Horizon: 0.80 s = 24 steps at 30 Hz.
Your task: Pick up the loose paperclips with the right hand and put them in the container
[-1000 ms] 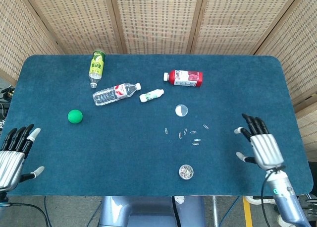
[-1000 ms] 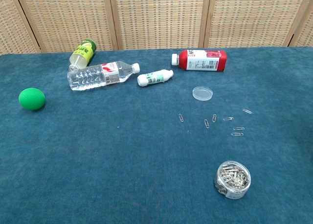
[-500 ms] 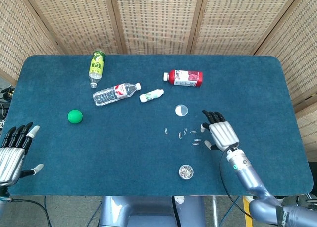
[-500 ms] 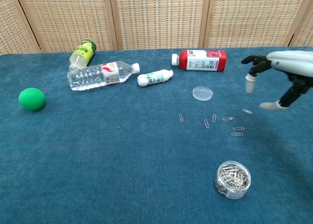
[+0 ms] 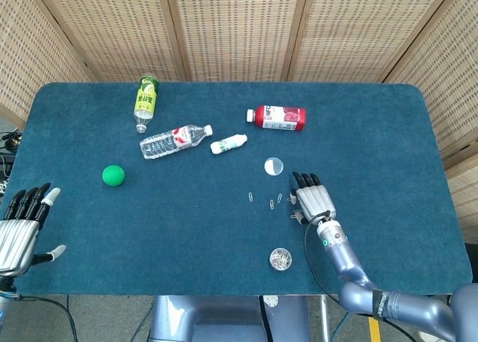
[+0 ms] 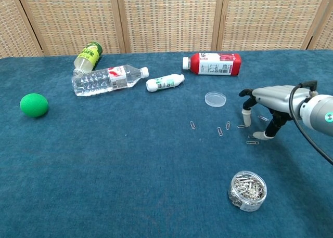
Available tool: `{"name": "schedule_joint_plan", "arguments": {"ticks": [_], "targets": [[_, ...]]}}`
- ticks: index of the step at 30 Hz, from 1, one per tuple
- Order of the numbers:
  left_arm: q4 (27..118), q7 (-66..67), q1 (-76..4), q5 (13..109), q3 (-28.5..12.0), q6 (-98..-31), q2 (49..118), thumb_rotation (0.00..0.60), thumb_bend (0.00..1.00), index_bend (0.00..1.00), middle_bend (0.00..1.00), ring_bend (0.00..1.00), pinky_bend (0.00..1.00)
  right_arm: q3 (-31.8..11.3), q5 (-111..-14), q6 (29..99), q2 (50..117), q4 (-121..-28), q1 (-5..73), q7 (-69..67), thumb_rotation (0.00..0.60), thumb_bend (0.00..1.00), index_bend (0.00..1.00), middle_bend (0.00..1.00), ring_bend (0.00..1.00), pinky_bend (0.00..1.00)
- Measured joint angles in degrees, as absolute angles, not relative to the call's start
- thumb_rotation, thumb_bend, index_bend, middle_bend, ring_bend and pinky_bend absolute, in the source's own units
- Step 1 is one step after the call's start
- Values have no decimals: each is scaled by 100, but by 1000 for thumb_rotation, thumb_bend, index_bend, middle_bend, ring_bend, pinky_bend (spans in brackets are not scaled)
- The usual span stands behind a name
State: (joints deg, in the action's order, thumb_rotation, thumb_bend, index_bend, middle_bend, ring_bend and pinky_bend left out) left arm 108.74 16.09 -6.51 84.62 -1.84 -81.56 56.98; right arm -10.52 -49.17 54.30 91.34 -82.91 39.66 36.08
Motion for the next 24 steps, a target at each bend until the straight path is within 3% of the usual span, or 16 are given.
{"name": "schedule_joint_plan", "arguments": {"ticks": [24], "targets": [[10853, 1671, -690, 8408, -159, -8140, 5752, 600, 0, 0, 0, 0, 0, -845, -4689, 5465, 9452, -7838, 4142, 3657, 600, 337, 512, 0, 0, 0]]}}
